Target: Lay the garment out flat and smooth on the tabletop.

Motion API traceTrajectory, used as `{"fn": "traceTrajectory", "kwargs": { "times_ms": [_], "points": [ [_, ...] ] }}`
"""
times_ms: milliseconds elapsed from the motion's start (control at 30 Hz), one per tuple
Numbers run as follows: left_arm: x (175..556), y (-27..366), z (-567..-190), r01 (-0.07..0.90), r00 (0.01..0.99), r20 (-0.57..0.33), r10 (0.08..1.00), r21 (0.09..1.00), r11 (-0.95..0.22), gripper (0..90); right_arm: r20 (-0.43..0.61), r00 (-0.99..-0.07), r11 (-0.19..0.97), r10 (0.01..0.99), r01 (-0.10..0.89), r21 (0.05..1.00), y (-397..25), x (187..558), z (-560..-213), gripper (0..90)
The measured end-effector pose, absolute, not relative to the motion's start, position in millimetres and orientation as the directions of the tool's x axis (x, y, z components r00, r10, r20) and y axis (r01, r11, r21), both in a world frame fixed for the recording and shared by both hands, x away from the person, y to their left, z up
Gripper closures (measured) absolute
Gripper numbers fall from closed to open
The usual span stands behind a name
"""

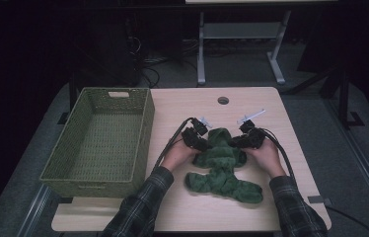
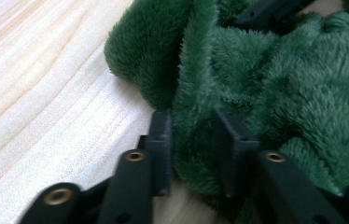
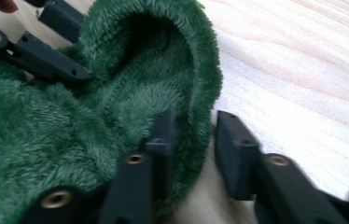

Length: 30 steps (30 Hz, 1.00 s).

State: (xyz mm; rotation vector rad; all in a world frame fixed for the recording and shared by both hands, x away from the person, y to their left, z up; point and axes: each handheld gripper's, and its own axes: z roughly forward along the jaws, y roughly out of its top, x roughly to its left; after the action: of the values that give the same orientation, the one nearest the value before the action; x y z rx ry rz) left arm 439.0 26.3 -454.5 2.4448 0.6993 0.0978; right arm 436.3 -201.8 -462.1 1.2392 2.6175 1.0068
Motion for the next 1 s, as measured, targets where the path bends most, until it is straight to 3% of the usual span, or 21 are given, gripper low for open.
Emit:
{"fn": "traceTrajectory", "kwargs": {
  "times_ms": [100,267,433,600,1000],
  "points": [
    [438.1,27.9,-451.6,0.459,0.856,-0.067,0.513,0.558,-0.691,81.8,0.168,-0.675,0.478,0.719,0.655,0.585,-200.1,435.6,-461.4,84.0],
    [439.6,36.7,-442.0,0.474,0.836,-0.072,0.543,0.593,-0.651,86.3,0.148,-0.669,0.478,0.729,0.652,0.589,-202.9,433.9,-453.9,86.0],
    [439.0,44.6,-428.1,0.463,0.814,-0.045,0.579,0.652,-0.6,86.5,0.118,-0.665,0.459,0.738,0.622,0.634,-209.9,430.2,-436.5,86.4],
    [440.0,49.9,-425.2,0.432,0.776,0.052,0.628,0.681,-0.591,87.2,0.094,-0.651,0.436,0.753,0.601,0.669,-222.4,429.5,-428.6,87.1],
    [449.4,53.2,-463.1,0.448,0.761,0.074,0.645,0.659,-0.604,87.5,0.097,-0.64,0.454,0.762,0.635,0.625,-225.1,444.1,-459.1,87.8]
  ]
}}
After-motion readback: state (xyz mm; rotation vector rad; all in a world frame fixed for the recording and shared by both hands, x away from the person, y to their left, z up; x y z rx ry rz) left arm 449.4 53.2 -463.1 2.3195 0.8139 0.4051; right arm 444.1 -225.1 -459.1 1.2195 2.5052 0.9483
